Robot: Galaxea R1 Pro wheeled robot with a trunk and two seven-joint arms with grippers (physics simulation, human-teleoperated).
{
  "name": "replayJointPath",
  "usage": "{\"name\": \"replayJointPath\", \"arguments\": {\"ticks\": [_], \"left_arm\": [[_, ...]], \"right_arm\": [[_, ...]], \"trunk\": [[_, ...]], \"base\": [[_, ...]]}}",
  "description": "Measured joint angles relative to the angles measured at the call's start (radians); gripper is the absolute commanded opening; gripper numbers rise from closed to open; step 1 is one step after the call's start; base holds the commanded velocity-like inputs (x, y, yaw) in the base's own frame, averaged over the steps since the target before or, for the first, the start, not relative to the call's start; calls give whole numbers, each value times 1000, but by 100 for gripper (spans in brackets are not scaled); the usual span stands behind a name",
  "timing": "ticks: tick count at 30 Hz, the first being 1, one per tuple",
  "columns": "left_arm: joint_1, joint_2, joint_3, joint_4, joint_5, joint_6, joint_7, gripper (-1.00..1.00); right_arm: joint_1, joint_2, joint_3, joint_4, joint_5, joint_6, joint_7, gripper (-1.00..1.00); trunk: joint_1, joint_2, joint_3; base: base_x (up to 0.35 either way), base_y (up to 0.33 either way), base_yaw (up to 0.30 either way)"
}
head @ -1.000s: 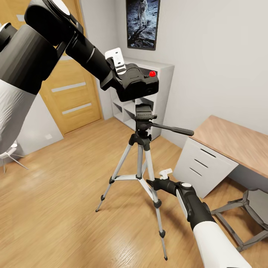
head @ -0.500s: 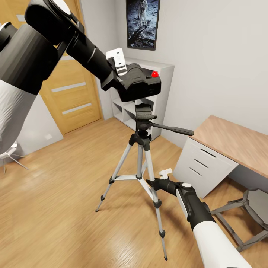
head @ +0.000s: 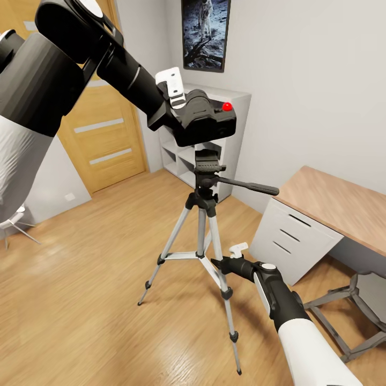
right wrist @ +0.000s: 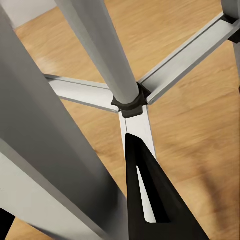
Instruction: Attach the digital camera to the camera tripod in the bedroom.
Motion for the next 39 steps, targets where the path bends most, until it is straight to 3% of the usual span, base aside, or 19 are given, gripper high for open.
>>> {"name": "replayJointPath", "arguments": {"ticks": [26, 39], "left_arm": [[0, -2, -20, -2, -3, 0, 0, -100], [0, -16, -33, -6, -3, 0, 0, -100]], "right_arm": [[0, -1, 0, 0, -1, 0, 0, -100], [0, -1, 1, 0, -2, 1, 1, -100]], "trunk": [[0, 0, 0], [0, 0, 0]], "base": [[0, 0, 0], [0, 0, 0]]}}
